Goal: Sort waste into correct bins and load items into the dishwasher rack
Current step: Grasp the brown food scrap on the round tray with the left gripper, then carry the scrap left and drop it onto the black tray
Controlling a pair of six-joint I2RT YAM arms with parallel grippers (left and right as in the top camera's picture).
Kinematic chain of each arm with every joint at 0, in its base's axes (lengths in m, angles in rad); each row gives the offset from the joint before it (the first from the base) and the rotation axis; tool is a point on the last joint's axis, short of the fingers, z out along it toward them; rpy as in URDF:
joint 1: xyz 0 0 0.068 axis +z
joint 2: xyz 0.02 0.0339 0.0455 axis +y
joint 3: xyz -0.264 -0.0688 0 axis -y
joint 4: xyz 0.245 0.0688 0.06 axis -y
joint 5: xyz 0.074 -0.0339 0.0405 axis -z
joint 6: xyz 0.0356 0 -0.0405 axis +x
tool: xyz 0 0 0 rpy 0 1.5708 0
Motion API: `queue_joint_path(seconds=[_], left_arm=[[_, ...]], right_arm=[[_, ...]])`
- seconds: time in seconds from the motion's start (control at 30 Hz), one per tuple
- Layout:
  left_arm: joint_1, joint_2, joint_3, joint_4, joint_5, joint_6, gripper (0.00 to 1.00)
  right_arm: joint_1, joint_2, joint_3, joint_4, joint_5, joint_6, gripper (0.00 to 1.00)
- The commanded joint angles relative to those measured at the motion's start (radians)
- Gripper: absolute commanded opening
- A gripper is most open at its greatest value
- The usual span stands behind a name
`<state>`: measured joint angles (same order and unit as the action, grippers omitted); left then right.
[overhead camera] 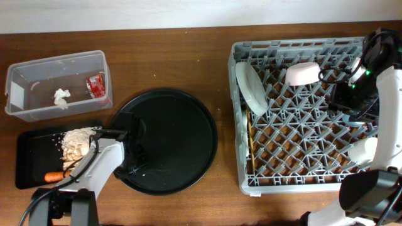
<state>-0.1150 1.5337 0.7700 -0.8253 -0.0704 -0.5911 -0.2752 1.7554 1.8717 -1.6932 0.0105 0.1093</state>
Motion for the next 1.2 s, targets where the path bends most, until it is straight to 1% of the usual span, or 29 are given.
queue_joint_path(seconds=[0.0,0.13,0.17,0.23,0.27,0.37,0.43,0.5,0.6,0.67,0.73,0.77,0.83,0.87,0.97,1.07,1.17], left_arm=[[0.000,0.005,-0.004,0.003,-0.018,0.000,0.37],[0.000,0.005,-0.004,0.003,-0.018,0.000,0.22],[0.000,0.005,-0.004,0.002,-0.018,0.000,0.19],[0.000,0.005,-0.003,0.003,-0.017,0.000,0.17],[0.000,0.005,-0.002,0.002,-0.017,0.000,0.13],[0.000,0.003,0.030,-0.023,-0.017,0.000,0.05],[0.013,-0.008,0.076,-0.056,-0.017,0.001,0.04],[0.055,-0.029,0.146,-0.098,-0.016,0.008,0.05],[0.151,-0.063,0.241,-0.136,-0.016,0.037,0.06],[0.230,-0.078,0.286,-0.137,-0.017,0.047,0.06],[0.347,-0.080,0.315,-0.126,-0.014,0.046,0.06],[0.411,-0.080,0.315,-0.105,-0.002,0.046,0.06],[0.491,-0.079,0.315,-0.083,0.007,0.045,0.06],[0.558,-0.079,0.315,-0.066,0.015,0.045,0.06],[0.685,-0.068,0.313,-0.043,0.013,0.045,0.06],[0.727,-0.041,0.311,-0.037,0.005,0.045,0.06],[0.744,0.030,0.311,-0.023,-0.017,0.045,0.06]], right_arm=[[0.000,0.003,0.000,-0.006,-0.003,0.011,0.58],[0.000,0.003,0.000,-0.006,-0.003,0.011,0.58],[0.000,0.003,0.000,-0.006,-0.003,0.011,0.58],[0.000,0.003,0.000,-0.006,-0.003,0.011,0.58],[0.000,0.003,-0.003,-0.006,-0.003,0.010,0.58],[0.000,0.003,-0.016,-0.001,-0.002,0.010,0.58],[0.000,0.003,-0.016,-0.001,-0.002,0.011,0.59],[0.000,0.003,-0.016,-0.002,-0.002,0.010,0.58],[0.000,0.003,-0.016,-0.003,-0.002,0.011,0.59],[0.000,0.003,-0.016,-0.002,-0.002,0.011,0.58],[0.000,0.003,-0.016,-0.002,-0.002,0.011,0.58],[0.000,0.003,-0.016,-0.002,-0.002,0.011,0.58],[0.000,0.003,-0.016,-0.002,-0.002,0.011,0.58],[0.000,0.003,-0.016,-0.002,-0.002,0.011,0.59],[0.000,0.003,-0.016,-0.002,-0.002,0.011,0.58],[0.000,0.003,-0.016,-0.002,-0.002,0.011,0.58],[0.000,0.003,-0.016,-0.002,-0.002,0.011,0.58]])
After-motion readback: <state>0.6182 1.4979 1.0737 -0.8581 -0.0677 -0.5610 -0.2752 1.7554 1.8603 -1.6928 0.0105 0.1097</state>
